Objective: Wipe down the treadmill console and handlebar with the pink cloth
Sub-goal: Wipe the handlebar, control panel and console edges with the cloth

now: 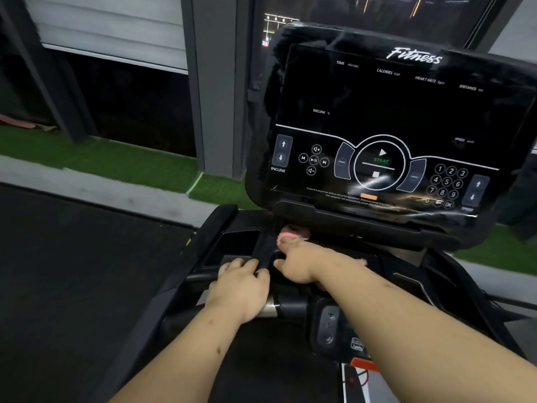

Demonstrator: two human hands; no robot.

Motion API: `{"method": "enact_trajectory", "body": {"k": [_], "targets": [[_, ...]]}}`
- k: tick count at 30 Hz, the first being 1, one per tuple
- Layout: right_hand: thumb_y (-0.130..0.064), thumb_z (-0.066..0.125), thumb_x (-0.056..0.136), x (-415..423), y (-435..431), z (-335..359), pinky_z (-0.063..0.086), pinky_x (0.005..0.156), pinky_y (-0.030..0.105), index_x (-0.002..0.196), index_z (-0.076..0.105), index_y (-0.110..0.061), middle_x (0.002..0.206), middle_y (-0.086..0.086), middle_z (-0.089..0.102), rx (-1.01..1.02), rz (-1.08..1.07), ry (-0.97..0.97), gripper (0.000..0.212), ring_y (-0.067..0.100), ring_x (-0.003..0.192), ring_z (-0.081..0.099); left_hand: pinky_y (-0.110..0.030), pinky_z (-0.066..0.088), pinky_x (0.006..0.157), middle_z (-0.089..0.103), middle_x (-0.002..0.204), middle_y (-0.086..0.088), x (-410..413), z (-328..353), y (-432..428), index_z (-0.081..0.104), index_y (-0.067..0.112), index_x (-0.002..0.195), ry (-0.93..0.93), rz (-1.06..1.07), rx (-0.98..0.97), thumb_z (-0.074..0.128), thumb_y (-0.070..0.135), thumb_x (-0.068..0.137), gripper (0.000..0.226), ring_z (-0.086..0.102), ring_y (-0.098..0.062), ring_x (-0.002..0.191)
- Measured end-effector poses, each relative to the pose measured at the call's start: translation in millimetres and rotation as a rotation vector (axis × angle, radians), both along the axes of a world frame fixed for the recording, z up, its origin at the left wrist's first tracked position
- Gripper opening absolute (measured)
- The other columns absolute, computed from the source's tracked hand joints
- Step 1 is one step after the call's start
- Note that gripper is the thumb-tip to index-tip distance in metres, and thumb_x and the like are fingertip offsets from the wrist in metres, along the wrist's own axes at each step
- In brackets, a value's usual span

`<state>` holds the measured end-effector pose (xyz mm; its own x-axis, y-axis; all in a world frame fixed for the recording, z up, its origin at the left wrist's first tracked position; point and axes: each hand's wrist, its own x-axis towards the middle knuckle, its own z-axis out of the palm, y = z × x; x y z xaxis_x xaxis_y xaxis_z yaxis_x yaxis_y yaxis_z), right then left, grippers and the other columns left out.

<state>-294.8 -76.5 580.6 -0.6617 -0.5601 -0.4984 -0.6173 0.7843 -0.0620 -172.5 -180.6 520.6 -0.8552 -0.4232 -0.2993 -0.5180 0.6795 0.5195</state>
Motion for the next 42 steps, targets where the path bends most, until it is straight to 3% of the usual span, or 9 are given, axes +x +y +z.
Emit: {"method": "enact_trajectory", "body": {"k": [4, 9, 11, 17, 20, 25, 30, 36, 42], "targets": [[-0.031, 0.038, 0.108, 2, -23, -9, 0.005, 0.124, 0.032, 0.162, 0.010, -0.007, 0.171, 0.010, -0.001, -0.009, 0.101, -0.024, 0.065, 0.023, 0.157, 0.002, -0.051, 0.032, 0.116, 0.037, 0.156, 0.003, 0, 0, -2, 0.042, 0.034, 0.150, 0.015, 0.015, 0.005, 0.029, 0.047, 0.101, 0.052, 0.027, -0.024, 0.145], [-0.013, 0.038, 0.103, -13, 13, -4, 0.010, 0.123, 0.036, 0.163, -0.001, -0.015, 0.171, -0.003, -0.007, -0.017, 0.073, 0.060, 0.072, 0.014, 0.157, 0.002, -0.050, 0.033, 0.115, 0.038, 0.155, 0.004, 2, 2, -1, 0.044, 0.033, 0.148, 0.026, 0.025, 0.018, 0.029, 0.046, 0.102, 0.050, 0.028, -0.023, 0.145], [-0.020, 0.039, 0.103, -24, 37, -7, 0.014, 0.125, 0.043, 0.163, 0.003, -0.019, 0.171, -0.006, -0.001, -0.022, 0.041, 0.072, 0.070, 0.014, 0.156, 0.008, -0.050, 0.033, 0.115, 0.038, 0.156, 0.005, 2, 4, -1, 0.044, 0.034, 0.149, 0.036, 0.028, 0.024, 0.029, 0.047, 0.102, 0.051, 0.027, -0.022, 0.145], [-0.022, 0.046, 0.106, -39, 84, -12, 0.013, 0.125, 0.036, 0.160, 0.022, -0.008, 0.170, 0.008, 0.011, -0.119, -0.073, 0.067, 0.061, 0.027, 0.156, 0.013, -0.051, 0.034, 0.114, 0.036, 0.158, 0.006, 4, 5, -2, 0.039, 0.034, 0.153, 0.039, 0.028, 0.030, 0.027, 0.049, 0.102, 0.055, 0.025, -0.021, 0.146], [-0.020, 0.052, 0.101, -38, 71, -11, 0.025, 0.122, 0.040, 0.155, 0.032, -0.006, 0.164, 0.013, 0.025, -0.113, -0.121, 0.050, 0.059, 0.032, 0.150, 0.027, -0.051, 0.034, 0.114, 0.036, 0.157, 0.006, 5, 6, -2, 0.039, 0.034, 0.153, 0.041, 0.030, 0.040, 0.028, 0.049, 0.102, 0.054, 0.025, -0.021, 0.147], [-0.022, 0.053, 0.099, -39, 59, -11, 0.032, 0.119, 0.033, 0.157, 0.031, -0.012, 0.165, 0.005, 0.024, -0.122, -0.104, 0.038, 0.063, 0.027, 0.144, 0.038, -0.050, 0.034, 0.114, 0.037, 0.157, 0.005, 3, 6, -1, 0.042, 0.035, 0.150, 0.046, 0.034, 0.027, 0.029, 0.048, 0.102, 0.052, 0.025, -0.022, 0.146], [-0.021, 0.063, 0.092, -47, 82, -5, 0.041, 0.110, 0.035, 0.144, 0.050, -0.014, 0.148, 0.007, 0.048, -0.077, -0.149, 0.010, 0.054, 0.027, 0.132, 0.050, -0.050, 0.034, 0.114, 0.036, 0.157, 0.005, 4, 4, 0, 0.042, 0.034, 0.150, 0.044, 0.040, 0.027, 0.030, 0.047, 0.102, 0.051, 0.026, -0.022, 0.146], [-0.019, 0.057, 0.092, -45, 73, -9, 0.028, 0.121, 0.032, 0.156, 0.035, -0.021, 0.160, 0.000, 0.033, -0.088, -0.162, -0.009, 0.067, 0.021, 0.142, 0.039, -0.049, 0.034, 0.114, 0.038, 0.156, 0.005, 4, 6, -1, 0.045, 0.034, 0.148, 0.052, 0.050, 0.032, 0.031, 0.047, 0.103, 0.049, 0.026, -0.022, 0.146], [-0.018, 0.061, 0.085, -43, 90, -8, 0.033, 0.120, 0.035, 0.155, 0.038, -0.033, 0.161, -0.003, 0.036, -0.049, -0.102, 0.001, 0.074, 0.021, 0.143, 0.041, -0.050, 0.034, 0.114, 0.037, 0.157, 0.005, 3, 6, 1, 0.043, 0.034, 0.150, 0.049, 0.050, 0.039, 0.031, 0.048, 0.102, 0.051, 0.027, -0.023, 0.146]]}}
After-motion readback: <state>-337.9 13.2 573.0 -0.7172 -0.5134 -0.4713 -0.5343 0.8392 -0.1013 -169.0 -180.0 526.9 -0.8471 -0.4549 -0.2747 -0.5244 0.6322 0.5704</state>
